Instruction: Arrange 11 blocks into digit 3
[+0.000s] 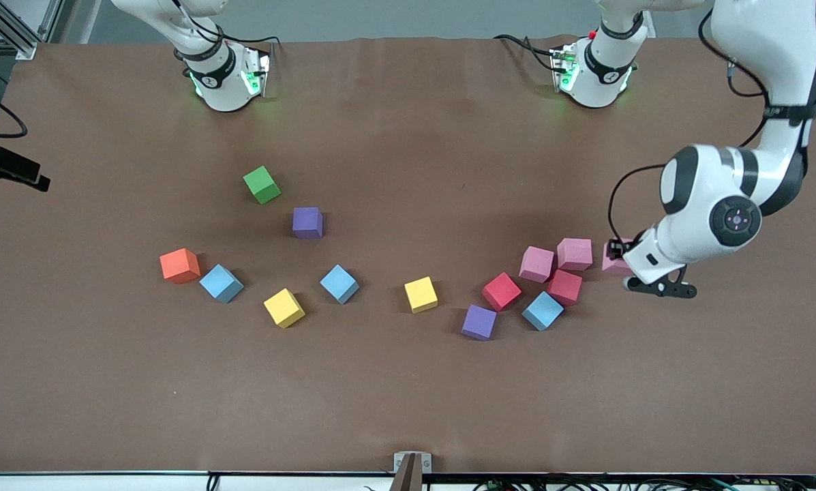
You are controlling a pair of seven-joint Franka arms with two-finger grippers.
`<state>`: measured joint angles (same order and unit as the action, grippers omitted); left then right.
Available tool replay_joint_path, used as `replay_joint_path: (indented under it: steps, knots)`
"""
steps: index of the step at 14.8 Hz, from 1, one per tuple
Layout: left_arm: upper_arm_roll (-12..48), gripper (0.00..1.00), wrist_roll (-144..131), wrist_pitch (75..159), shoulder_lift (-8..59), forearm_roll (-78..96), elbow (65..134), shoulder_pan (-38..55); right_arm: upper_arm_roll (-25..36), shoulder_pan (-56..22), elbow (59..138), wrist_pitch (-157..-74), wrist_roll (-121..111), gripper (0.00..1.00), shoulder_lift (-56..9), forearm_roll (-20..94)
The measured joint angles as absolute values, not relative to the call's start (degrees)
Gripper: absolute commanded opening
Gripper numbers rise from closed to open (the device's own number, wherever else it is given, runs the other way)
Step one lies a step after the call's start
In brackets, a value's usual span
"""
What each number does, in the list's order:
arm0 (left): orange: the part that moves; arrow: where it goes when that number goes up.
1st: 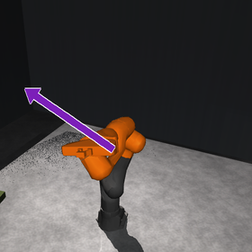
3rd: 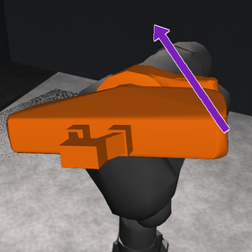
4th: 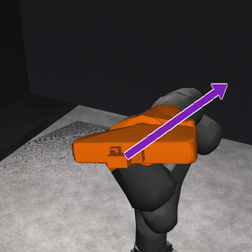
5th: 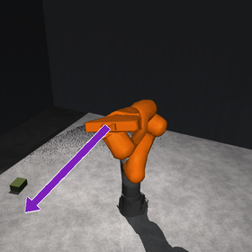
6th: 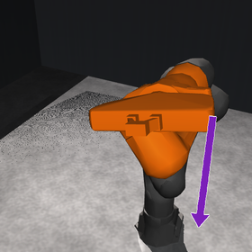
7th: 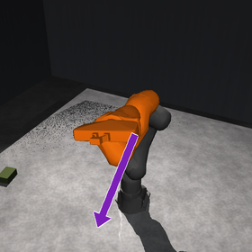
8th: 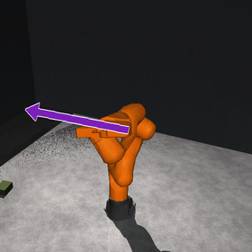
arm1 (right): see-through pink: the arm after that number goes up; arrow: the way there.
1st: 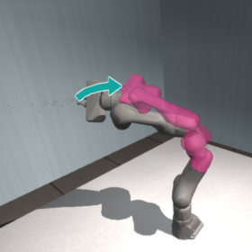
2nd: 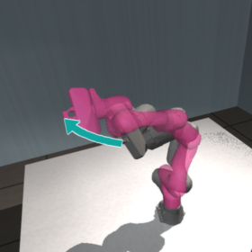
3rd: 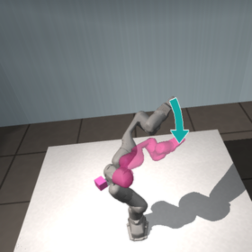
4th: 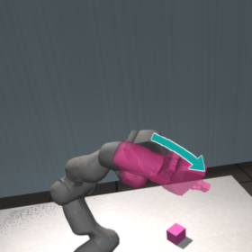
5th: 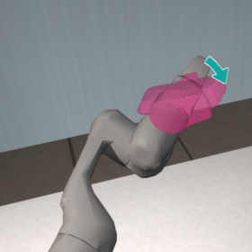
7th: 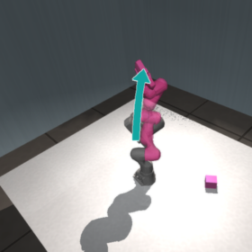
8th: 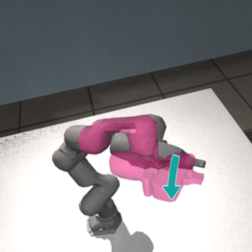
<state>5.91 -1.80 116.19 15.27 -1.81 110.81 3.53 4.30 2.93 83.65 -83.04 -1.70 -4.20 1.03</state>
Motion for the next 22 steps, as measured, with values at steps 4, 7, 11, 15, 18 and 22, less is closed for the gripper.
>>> replay_joint_path:
  steps: [4,7,11,15,18,22]
  knots:
    - [17.7,0.41,-16.7,109.9,8.8,-1.8,111.4,4.0,4.3,3.1,83.7,-83.1,-1.7,1.0,-5.3,1.1]
    - [27.4,0.41,-30.0,111.3,10.2,-1.8,112.0,5.2,4.2,3.1,83.8,-83.2,-1.8,1.0,-7.8,1.1]
    - [32.5,0.41,-44.1,119.1,15.3,-1.8,112.2,11.9,3.3,2.6,83.8,-88.7,-1.8,1.0,-13.1,1.2]
    - [32.5,0.41,-53.4,127.2,22.1,-1.8,111.5,21.3,3.0,0.7,83.8,-91.9,-1.8,1.0,-17.2,1.2]
    - [32.1,0.41,-57.1,130.0,27.3,-3.5,109.8,26.2,3.0,-0.5,83.8,-93.3,-1.8,1.0,-19.2,1.2]
    - [31.9,0.41,-65.3,133.0,32.7,-12.6,107.9,28.7,3.1,-0.5,83.8,-95.4,-2.1,1.0,-20.4,1.2]
